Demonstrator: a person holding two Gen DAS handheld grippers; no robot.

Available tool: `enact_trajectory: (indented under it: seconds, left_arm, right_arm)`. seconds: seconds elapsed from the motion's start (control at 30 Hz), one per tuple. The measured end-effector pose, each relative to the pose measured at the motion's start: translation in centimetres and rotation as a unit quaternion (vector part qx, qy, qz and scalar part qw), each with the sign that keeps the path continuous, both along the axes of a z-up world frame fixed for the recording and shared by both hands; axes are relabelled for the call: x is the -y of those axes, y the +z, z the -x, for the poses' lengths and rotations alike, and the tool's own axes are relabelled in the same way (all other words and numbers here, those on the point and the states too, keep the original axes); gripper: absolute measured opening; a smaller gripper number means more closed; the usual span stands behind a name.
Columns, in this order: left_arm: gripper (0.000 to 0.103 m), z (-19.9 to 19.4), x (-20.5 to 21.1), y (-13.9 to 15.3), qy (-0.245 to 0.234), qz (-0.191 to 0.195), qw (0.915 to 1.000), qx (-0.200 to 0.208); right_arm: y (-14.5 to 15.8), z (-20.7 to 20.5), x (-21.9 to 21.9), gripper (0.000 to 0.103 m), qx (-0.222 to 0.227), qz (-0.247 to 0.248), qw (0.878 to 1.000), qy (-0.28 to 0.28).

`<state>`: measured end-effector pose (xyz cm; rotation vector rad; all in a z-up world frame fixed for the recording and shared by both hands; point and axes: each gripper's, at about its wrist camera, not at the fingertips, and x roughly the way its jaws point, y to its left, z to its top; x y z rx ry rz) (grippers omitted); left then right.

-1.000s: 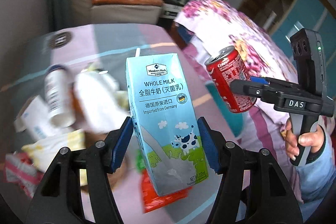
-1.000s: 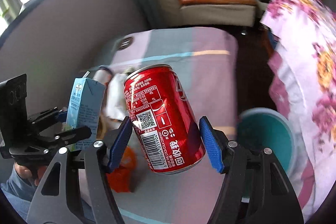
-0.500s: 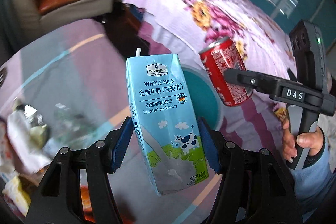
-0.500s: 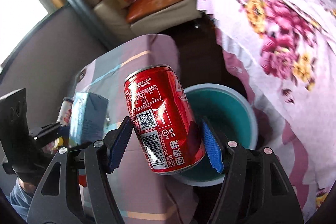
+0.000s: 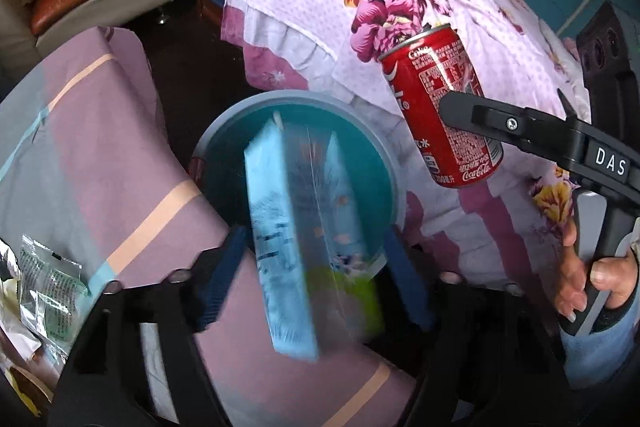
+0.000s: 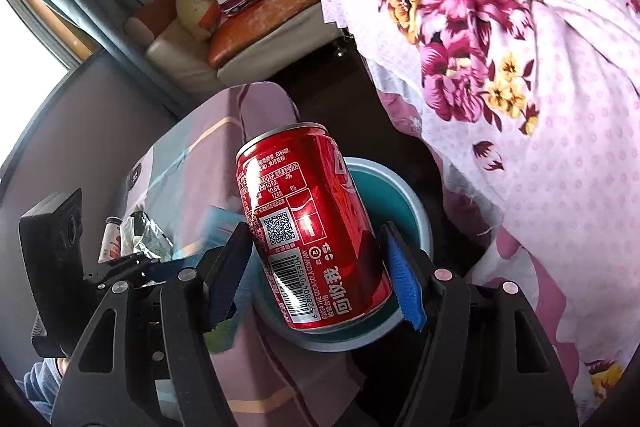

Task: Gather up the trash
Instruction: 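Drop the milk carton into the bin with the left tool while the right tool drops the can, then move back to the table and grasp the orange snack wrapper with the right tool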

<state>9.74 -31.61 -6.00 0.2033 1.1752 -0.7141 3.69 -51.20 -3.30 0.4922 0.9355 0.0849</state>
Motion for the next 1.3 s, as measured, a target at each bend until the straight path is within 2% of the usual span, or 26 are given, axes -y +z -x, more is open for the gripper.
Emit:
enact_trajectory:
  seconds: [0.03, 0.57, 1.0, 1.07, 1.3]
  left_arm:
    - [0.086, 0.0, 0.0, 0.0, 0.003, -0.001, 1.0, 0.004]
    - [0.094, 0.2, -4.1, 0.4, 0.055, 0.006, 0.9985, 0.002]
    - [0.095, 1.0, -9.2, 0.9, 0.096, 0.029, 0.9949, -0.007]
    - [0.095, 1.1, -10.1, 1.0, 0.103, 0.032, 0.9941, -0.006]
    - [0.095, 1.6, -13.4, 1.6, 0.133, 0.047, 0.99, -0.008]
  right_arm:
    - [-0.1, 0.0, 0.0, 0.063, -0.001, 0.0, 1.0, 0.0]
    - [-1.5, -0.9, -1.4, 0.063, -0.025, -0.002, 1.0, 0.012]
    - [-2.2, -1.4, -4.5, 0.064, -0.059, 0.018, 0.998, 0.028]
    - [-2.2, -1.5, -4.9, 0.073, -0.067, 0.013, 0.997, 0.029]
    - [-1.5, -1.5, -7.1, 0.075, -0.073, 0.021, 0.996, 0.038]
